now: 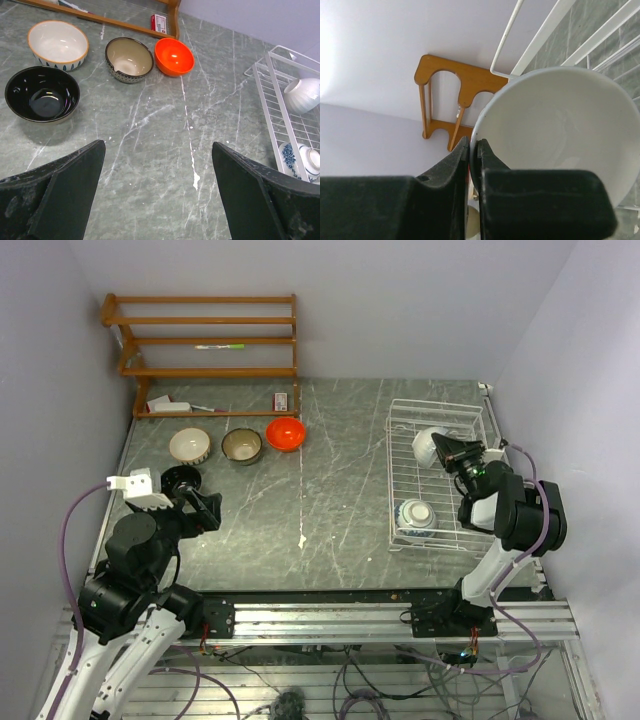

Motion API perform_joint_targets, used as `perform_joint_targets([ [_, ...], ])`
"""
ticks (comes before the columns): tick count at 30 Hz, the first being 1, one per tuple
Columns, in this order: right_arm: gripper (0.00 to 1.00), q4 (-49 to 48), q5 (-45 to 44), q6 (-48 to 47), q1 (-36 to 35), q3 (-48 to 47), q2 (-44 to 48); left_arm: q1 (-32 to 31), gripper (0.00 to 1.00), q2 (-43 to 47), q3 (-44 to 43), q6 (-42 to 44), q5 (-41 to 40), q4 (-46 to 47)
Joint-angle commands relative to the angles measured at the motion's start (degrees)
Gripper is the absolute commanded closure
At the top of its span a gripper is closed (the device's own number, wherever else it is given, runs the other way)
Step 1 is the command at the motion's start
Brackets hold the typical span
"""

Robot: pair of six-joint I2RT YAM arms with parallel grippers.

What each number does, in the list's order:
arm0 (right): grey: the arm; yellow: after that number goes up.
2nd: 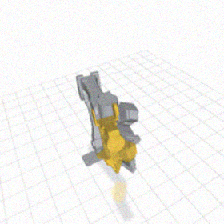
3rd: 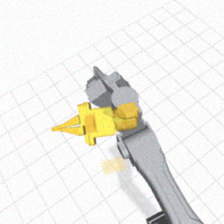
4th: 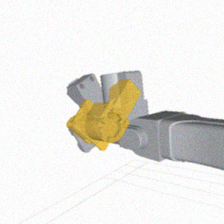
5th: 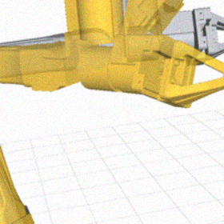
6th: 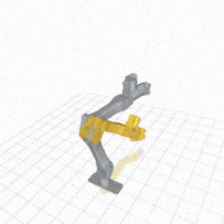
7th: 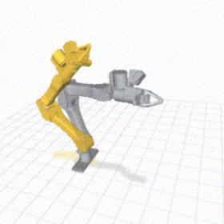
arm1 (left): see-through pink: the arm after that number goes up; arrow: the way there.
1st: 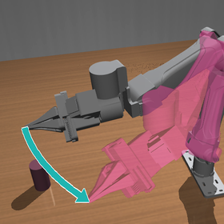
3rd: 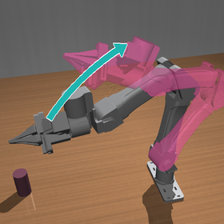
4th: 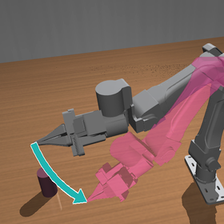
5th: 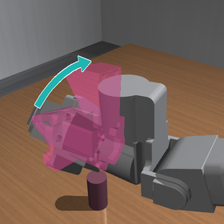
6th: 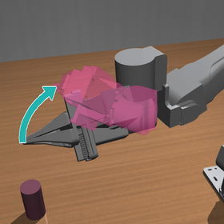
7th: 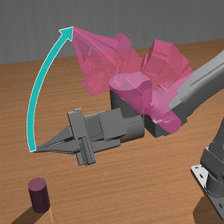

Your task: Load the bowls into the dish rack

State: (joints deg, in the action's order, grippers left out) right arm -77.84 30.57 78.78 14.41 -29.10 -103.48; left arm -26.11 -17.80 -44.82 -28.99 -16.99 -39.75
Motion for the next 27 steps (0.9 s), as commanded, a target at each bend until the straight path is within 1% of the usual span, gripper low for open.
perform_joint_targets([
  [1, 0.93, 3.87, -1.29, -0.48, -0.09, 5.98, -3.68, -0.57, 0.01, 0.77, -0.95, -0.27, -1.29, 0.33],
  [4, 0.90, 2.39, -2.01, -0.13, -0.09, 7.66, -3.74, -0.61, 0.01, 0.66, -0.97, -0.27, -1.20, 0.37],
  [10, 0.90, 0.93, -3.28, 0.71, 0.45, 10.42, -2.61, -0.61, 0.01, 0.61, -0.89, -0.19, -1.12, 0.44],
  [20, 0.98, -4.67, -1.50, 3.98, 3.93, 13.21, -3.12, -0.61, 0.01, 0.02, -0.90, -0.01, -0.94, 0.55],
  [27, 0.99, -4.60, 0.67, 3.39, 6.83, 14.97, -2.47, -0.61, 0.01, 0.09, -0.91, -0.01, -1.02, 0.46],
])
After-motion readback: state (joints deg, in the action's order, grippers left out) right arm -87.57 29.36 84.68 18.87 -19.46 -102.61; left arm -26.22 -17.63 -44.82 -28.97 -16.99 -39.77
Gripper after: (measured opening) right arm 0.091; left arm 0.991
